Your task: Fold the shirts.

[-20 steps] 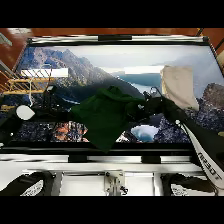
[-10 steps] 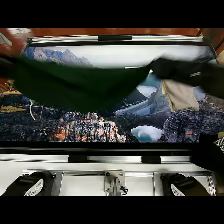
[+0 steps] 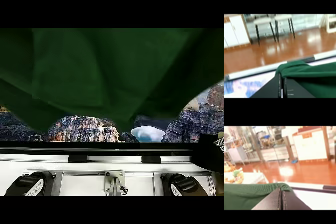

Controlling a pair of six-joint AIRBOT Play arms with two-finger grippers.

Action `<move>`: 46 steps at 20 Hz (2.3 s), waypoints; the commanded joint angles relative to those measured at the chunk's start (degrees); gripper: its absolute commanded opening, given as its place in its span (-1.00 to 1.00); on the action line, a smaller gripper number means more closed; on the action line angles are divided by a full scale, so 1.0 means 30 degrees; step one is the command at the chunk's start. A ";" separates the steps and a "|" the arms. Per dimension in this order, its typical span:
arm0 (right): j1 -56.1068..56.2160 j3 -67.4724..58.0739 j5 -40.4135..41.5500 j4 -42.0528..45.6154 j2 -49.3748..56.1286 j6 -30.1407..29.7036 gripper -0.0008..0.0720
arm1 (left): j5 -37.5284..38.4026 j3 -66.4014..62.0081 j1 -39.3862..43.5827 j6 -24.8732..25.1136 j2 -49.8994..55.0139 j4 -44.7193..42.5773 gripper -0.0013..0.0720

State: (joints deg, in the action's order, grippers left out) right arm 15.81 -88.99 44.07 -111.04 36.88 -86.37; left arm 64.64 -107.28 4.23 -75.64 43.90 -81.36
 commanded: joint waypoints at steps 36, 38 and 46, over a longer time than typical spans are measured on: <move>-0.5202 0.0095 1.4863 0.6346 1.3318 -0.1865 0.54 | 1.0163 0.4925 -0.4393 -0.2674 1.2269 0.1945 0.98; -0.6790 0.0714 1.5817 0.5136 1.2925 -0.2659 0.54 | 0.9289 0.9282 -0.5952 -0.2382 0.9668 0.2681 0.98; -0.8888 0.4022 1.3588 0.0342 1.2852 -0.3191 0.54 | 0.3971 2.3431 -1.2553 0.1231 0.5064 0.6703 0.98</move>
State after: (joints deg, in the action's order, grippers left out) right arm -9.72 -79.94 85.36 -106.50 75.68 -94.41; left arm 82.39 -46.83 -27.46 -75.35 61.19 -65.19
